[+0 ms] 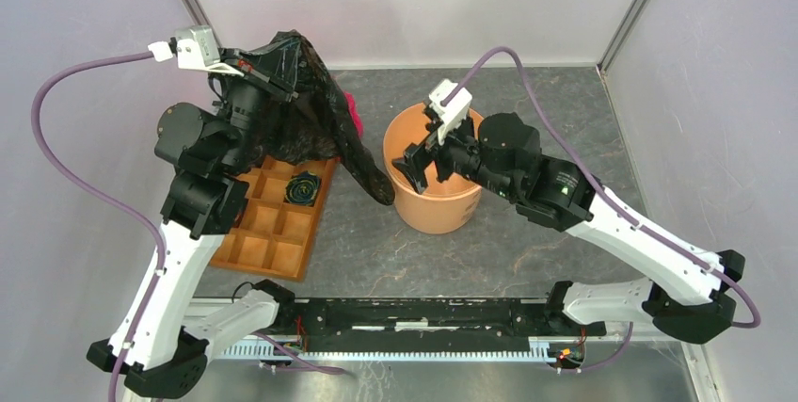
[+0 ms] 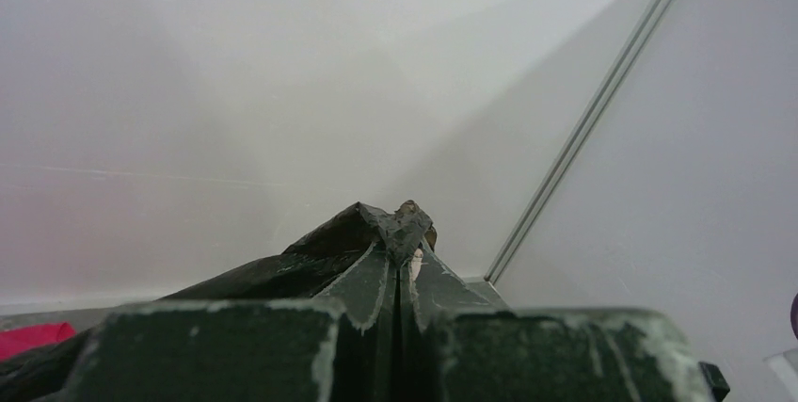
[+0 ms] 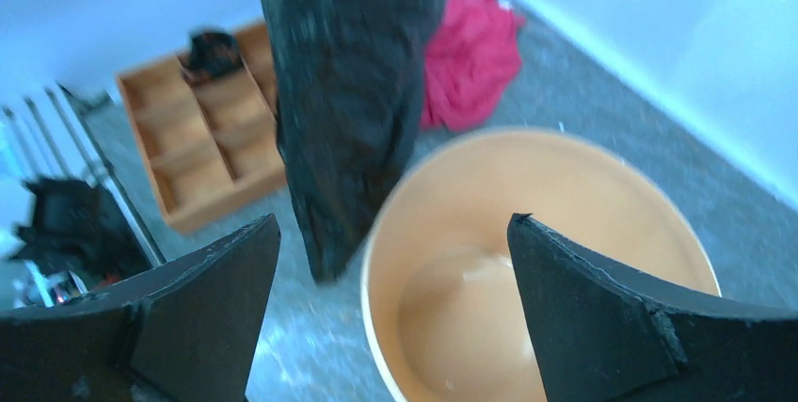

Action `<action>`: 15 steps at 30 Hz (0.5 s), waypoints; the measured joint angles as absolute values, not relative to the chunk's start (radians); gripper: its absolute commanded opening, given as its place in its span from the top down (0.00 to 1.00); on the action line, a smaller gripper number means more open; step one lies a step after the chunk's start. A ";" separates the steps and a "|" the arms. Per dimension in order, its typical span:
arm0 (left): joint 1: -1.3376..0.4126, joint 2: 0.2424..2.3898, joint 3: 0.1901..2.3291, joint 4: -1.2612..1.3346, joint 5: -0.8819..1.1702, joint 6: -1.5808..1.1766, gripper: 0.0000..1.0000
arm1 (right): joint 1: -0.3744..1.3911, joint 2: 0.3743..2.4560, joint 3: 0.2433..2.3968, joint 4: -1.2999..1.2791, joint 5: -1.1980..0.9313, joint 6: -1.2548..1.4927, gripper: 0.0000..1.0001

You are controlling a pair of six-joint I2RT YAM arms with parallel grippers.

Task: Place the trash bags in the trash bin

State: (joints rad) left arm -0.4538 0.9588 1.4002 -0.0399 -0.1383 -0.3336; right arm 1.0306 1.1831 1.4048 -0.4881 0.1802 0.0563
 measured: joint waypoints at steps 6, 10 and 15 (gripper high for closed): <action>-0.454 0.964 1.427 -0.015 -0.120 -0.334 0.98 | 1.031 1.286 1.476 -0.254 0.057 0.150 0.02; -0.454 0.970 1.452 0.013 -0.102 -0.334 0.98 | 1.032 1.395 1.492 -0.137 -0.004 0.244 0.02; -0.454 0.971 1.462 0.035 -0.076 -0.335 0.98 | 1.035 1.518 1.530 -0.084 0.030 0.335 0.20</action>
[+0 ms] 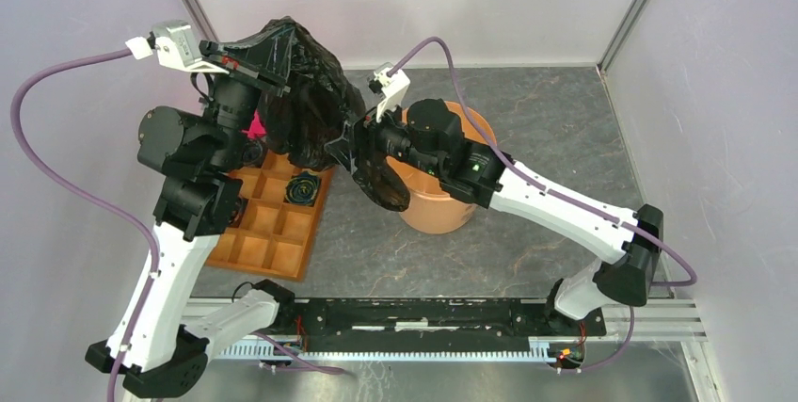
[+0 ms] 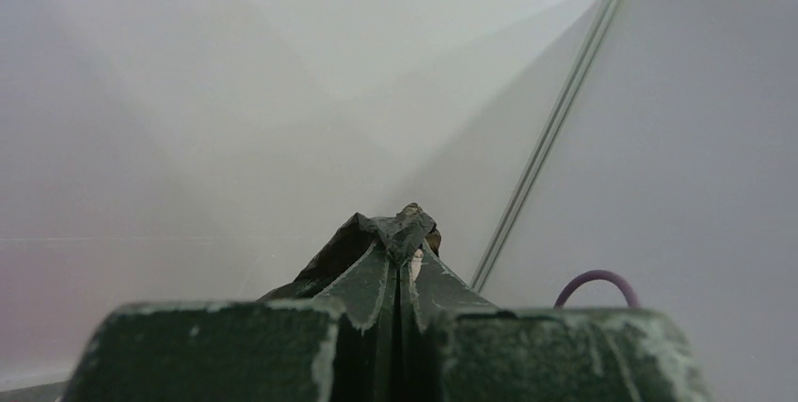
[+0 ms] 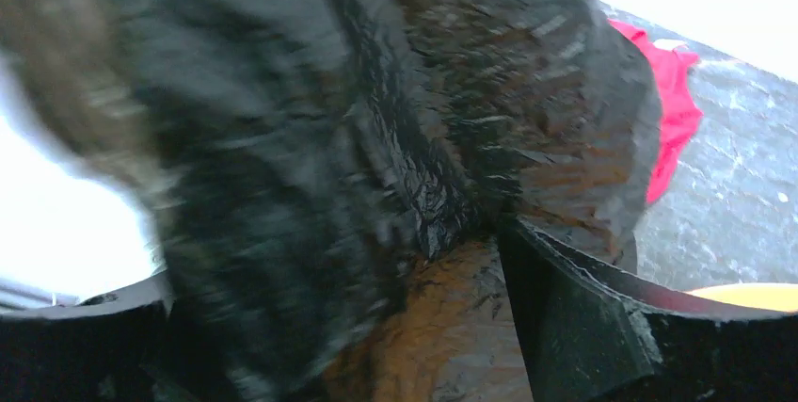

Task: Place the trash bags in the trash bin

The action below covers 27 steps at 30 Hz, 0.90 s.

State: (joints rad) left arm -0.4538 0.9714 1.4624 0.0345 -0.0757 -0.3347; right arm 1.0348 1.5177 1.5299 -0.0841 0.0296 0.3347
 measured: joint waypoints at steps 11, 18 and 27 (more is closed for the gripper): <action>-0.454 0.902 1.456 0.037 0.057 -0.335 0.98 | 1.037 1.478 1.523 0.046 0.250 0.418 1.00; -0.454 0.852 1.435 0.088 0.390 -0.336 0.98 | 1.009 1.294 1.498 0.066 0.305 0.318 1.00; -0.547 1.009 1.406 0.383 0.684 -0.611 0.98 | 1.004 1.181 1.636 -0.054 0.300 0.173 1.00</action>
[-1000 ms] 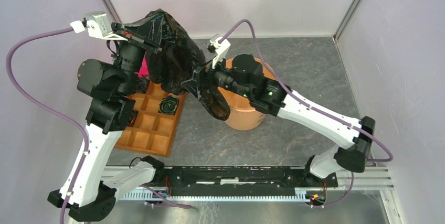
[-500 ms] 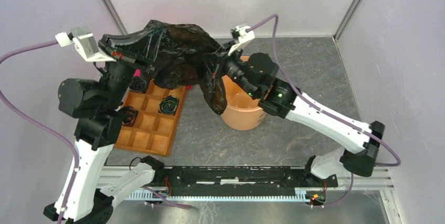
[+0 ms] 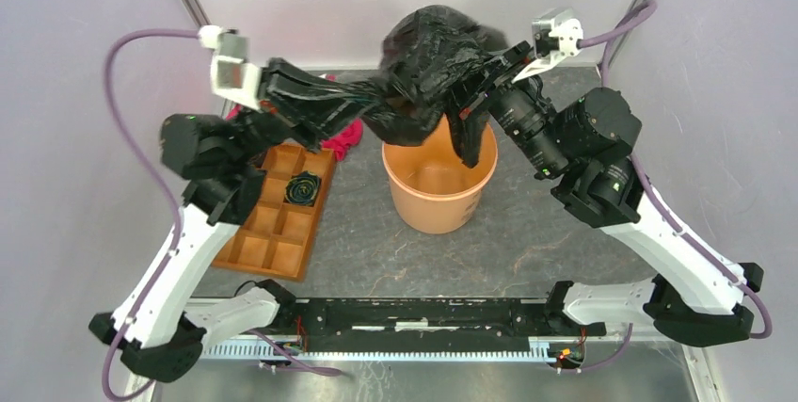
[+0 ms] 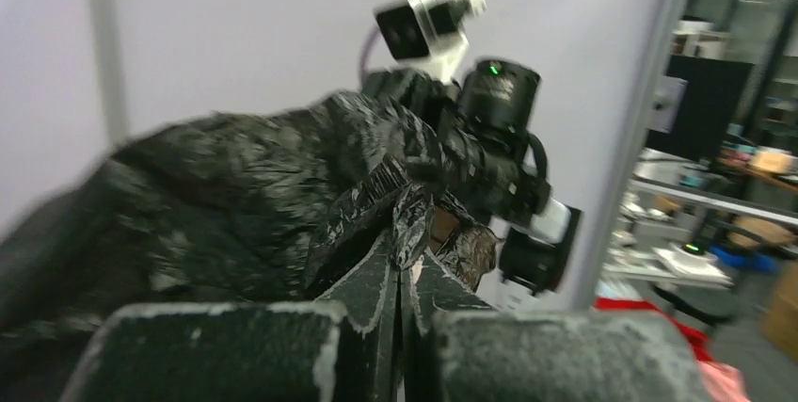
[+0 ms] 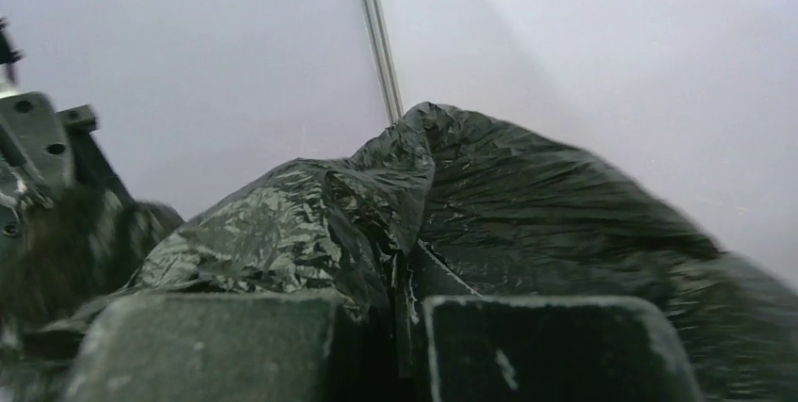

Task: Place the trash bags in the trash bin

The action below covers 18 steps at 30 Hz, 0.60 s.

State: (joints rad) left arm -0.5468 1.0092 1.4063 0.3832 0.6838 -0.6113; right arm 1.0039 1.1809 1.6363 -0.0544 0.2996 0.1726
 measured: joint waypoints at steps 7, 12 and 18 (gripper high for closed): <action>-0.712 1.078 1.420 0.293 0.706 -0.598 0.98 | 1.003 1.248 1.751 -0.266 0.240 0.094 0.99; -0.726 1.061 1.443 0.185 0.626 -0.527 0.98 | 1.002 1.261 1.731 -0.336 0.154 0.101 1.00; -0.726 0.994 1.452 0.015 0.403 -0.409 0.98 | 1.001 1.248 1.678 -0.316 -0.019 0.169 1.00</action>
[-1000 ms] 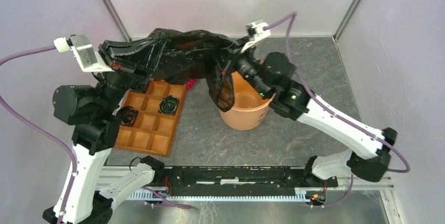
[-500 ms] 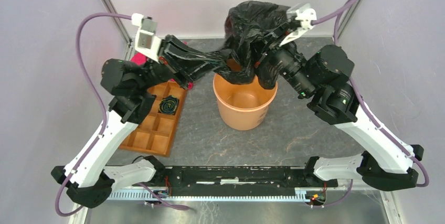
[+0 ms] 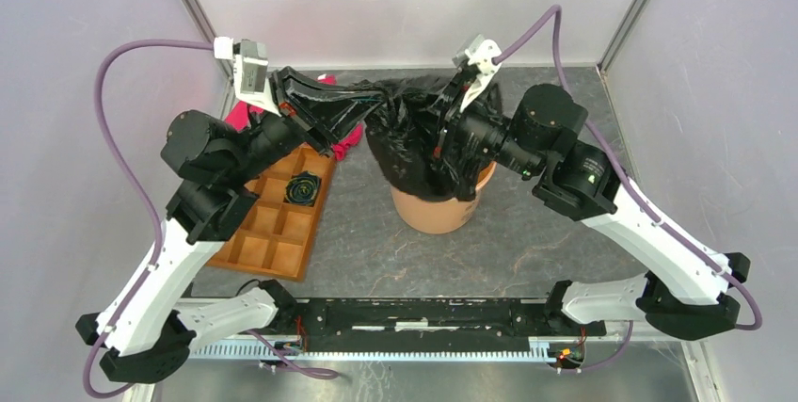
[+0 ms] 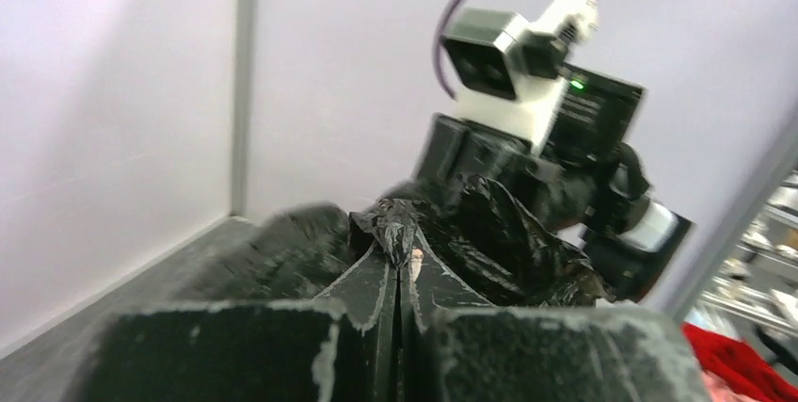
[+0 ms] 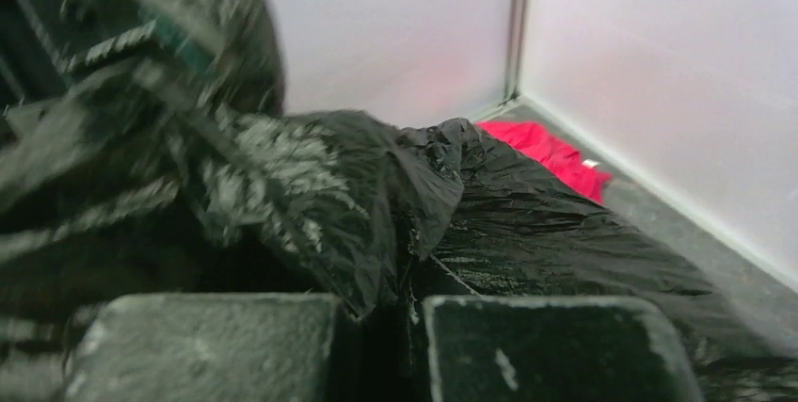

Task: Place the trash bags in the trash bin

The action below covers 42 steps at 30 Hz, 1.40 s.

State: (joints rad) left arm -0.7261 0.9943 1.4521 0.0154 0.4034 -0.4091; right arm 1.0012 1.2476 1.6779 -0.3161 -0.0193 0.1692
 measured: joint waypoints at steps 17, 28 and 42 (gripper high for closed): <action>-0.726 1.162 1.467 -0.212 0.050 -0.305 0.98 | 0.813 1.204 1.496 -0.418 0.199 0.097 1.00; -0.724 1.309 1.652 -0.155 0.027 -0.266 0.98 | 0.658 1.195 1.546 -0.453 0.290 -0.031 1.00; -0.719 1.179 1.386 -0.284 -0.157 -0.157 0.98 | 0.656 1.251 1.377 -0.463 -0.086 -0.002 1.00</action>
